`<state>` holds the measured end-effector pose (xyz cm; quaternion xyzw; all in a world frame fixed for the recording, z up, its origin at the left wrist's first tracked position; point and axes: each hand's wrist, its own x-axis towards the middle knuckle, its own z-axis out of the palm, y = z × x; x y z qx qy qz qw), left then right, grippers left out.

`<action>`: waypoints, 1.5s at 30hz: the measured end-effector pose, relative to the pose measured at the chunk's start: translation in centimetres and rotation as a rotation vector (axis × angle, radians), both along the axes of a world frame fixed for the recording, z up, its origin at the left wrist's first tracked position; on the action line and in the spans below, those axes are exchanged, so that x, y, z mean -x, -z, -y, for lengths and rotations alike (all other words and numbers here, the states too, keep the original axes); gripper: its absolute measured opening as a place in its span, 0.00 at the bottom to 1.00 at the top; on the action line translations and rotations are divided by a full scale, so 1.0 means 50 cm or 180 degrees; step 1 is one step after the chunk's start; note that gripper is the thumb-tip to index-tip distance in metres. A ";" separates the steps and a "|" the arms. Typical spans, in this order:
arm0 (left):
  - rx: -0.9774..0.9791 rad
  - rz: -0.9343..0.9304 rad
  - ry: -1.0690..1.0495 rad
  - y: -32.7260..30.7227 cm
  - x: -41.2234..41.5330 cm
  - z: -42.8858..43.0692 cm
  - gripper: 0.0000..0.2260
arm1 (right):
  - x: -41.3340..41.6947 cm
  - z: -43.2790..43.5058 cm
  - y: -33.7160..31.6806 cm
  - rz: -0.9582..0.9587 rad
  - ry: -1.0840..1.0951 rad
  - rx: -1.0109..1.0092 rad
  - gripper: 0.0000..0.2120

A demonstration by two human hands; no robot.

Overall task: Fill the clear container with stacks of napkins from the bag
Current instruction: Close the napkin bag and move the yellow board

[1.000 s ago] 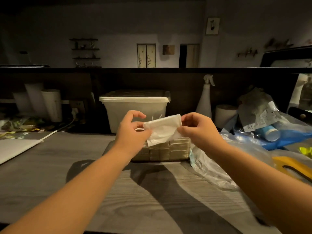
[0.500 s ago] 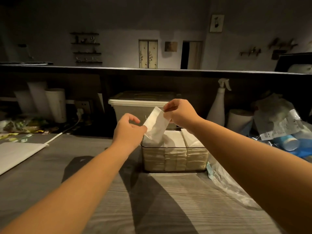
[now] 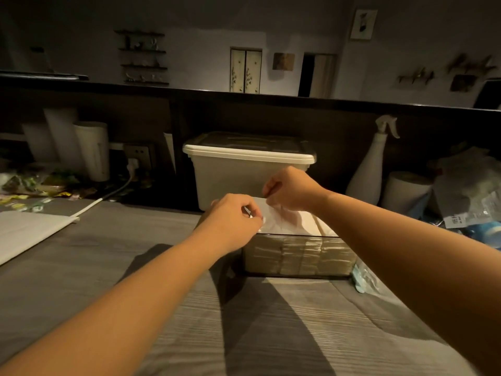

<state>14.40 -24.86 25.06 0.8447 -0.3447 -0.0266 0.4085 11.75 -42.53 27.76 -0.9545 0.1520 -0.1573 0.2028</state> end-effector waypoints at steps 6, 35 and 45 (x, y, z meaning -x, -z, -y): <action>-0.0642 0.0625 -0.0113 -0.002 0.014 0.006 0.10 | -0.001 -0.001 0.027 0.0203 -0.0192 0.0164 0.07; -0.0670 0.0991 0.0489 -0.104 0.176 0.223 0.05 | 0.407 0.263 -0.082 -0.0957 0.1926 0.1226 0.16; -0.0794 0.0892 0.1161 -0.069 0.380 0.423 0.05 | 0.550 0.307 0.046 -0.1130 0.1778 0.1464 0.19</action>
